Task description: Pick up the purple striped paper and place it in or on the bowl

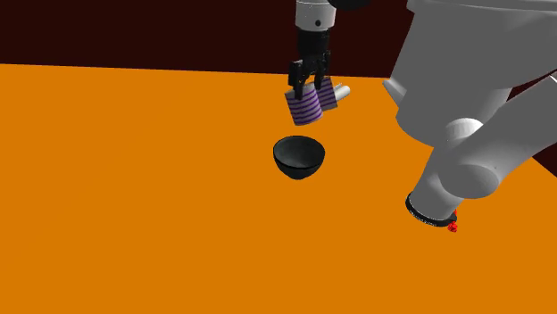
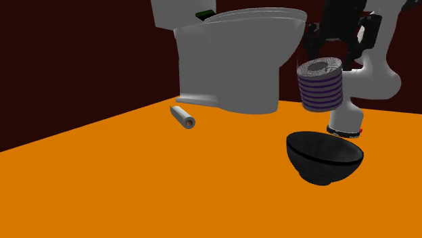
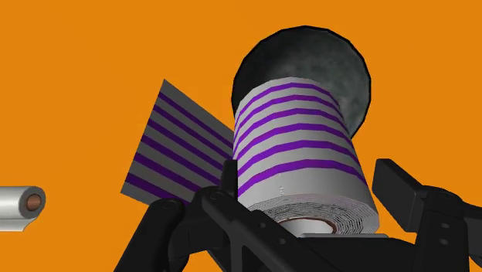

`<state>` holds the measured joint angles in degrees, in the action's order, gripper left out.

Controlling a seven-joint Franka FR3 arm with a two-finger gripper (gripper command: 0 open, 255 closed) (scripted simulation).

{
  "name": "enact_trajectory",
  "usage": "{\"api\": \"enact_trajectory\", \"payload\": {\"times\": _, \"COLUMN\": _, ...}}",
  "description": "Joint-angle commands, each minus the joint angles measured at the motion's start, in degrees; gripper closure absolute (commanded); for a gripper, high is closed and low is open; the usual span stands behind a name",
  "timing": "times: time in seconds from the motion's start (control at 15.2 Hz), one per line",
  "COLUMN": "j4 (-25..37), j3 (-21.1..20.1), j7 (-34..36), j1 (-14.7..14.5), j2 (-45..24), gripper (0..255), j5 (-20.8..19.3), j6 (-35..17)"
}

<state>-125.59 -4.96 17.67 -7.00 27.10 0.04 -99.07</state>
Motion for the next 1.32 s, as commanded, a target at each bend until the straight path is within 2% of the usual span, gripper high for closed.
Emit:
{"api": "enact_trajectory", "payload": {"times": 0.0, "j4": 0.4, "j3": -2.3, "j7": 3.1, "j1": -1.1, "j2": 0.2, "gripper": 255, "j5": 1.0, "j6": 0.6}}
{"api": "enact_trajectory", "payload": {"times": 0.13, "j4": 1.6, "j3": -4.4, "j7": 5.9, "j1": -2.1, "j2": -0.6, "gripper": 255, "j5": 1.9, "j6": 1.0}}
{"api": "enact_trajectory", "payload": {"times": 1.25, "j4": -10.9, "j3": -5.1, "j7": 6.3, "j1": -2.3, "j2": -1.3, "gripper": 255, "j5": 2.2, "j6": -12.2}}
